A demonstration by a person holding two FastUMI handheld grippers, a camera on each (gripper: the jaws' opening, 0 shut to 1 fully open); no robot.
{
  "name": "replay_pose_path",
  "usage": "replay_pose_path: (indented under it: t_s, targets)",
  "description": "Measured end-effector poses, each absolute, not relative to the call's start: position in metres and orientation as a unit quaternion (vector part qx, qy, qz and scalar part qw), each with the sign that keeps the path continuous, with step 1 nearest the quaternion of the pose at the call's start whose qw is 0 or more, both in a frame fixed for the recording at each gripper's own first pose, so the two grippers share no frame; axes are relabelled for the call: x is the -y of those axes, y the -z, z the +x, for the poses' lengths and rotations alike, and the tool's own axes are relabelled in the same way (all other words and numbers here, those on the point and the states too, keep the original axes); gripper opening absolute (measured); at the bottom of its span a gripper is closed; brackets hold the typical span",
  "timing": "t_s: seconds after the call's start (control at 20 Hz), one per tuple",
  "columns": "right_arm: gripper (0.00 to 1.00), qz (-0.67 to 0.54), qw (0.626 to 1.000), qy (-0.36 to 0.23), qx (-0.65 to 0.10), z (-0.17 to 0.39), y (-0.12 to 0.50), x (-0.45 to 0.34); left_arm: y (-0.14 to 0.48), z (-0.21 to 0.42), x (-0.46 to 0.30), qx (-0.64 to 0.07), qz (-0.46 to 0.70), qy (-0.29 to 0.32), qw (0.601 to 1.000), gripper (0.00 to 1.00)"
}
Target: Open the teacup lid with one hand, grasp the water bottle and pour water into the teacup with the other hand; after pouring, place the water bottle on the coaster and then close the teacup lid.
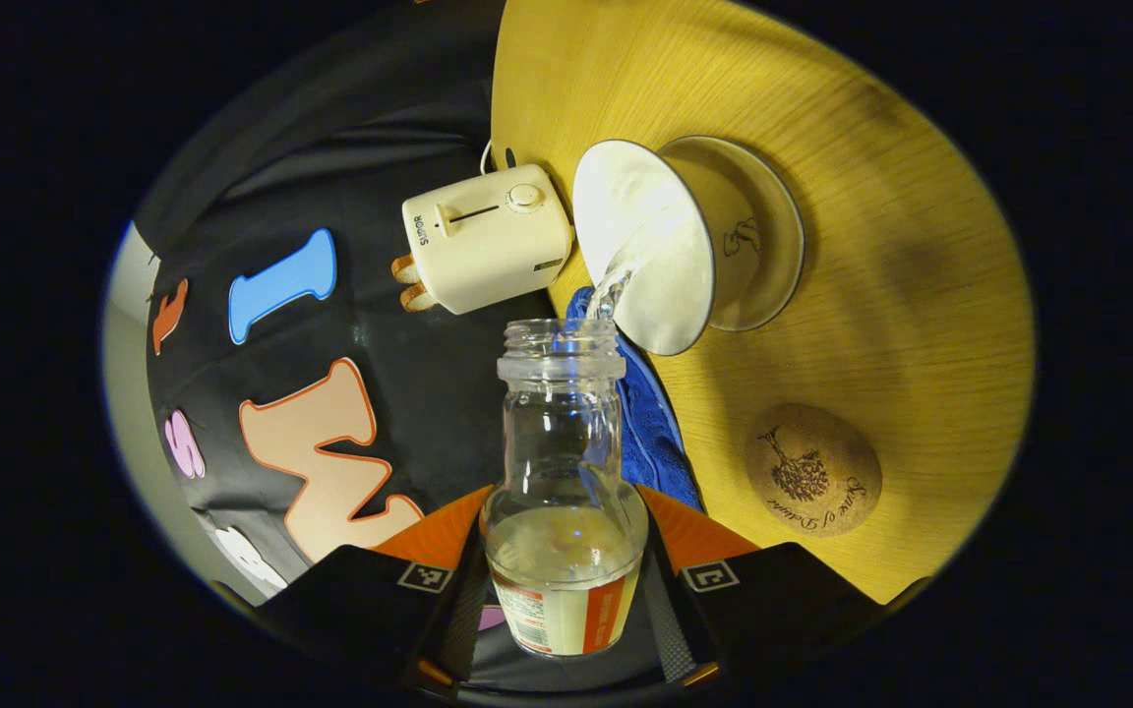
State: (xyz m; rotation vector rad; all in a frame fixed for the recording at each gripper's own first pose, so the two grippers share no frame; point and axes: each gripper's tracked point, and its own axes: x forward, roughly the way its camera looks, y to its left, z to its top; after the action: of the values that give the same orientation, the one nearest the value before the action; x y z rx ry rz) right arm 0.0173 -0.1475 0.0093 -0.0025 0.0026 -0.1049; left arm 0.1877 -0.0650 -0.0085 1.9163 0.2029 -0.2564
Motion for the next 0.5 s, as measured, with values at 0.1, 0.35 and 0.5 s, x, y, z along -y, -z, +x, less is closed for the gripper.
replay_pose_path:
  t_s: [0.1,0.35,0.5]
  targets:
    - [0.31,-0.001,0.999,0.052,-0.001,0.017,-0.009,0.147,0.007,0.185,0.065,-0.087,0.820,0.109,0.555,0.69]
    - [0.31,-0.001,0.999,0.051,-0.001,0.017,-0.009,0.148,-0.005,0.191,0.062,-0.090,0.839,0.099,0.527,0.69]
    - [0.30,-0.001,0.999,0.050,-0.001,0.017,-0.009,0.148,-0.011,0.193,0.061,-0.093,0.848,0.095,0.513,0.68]
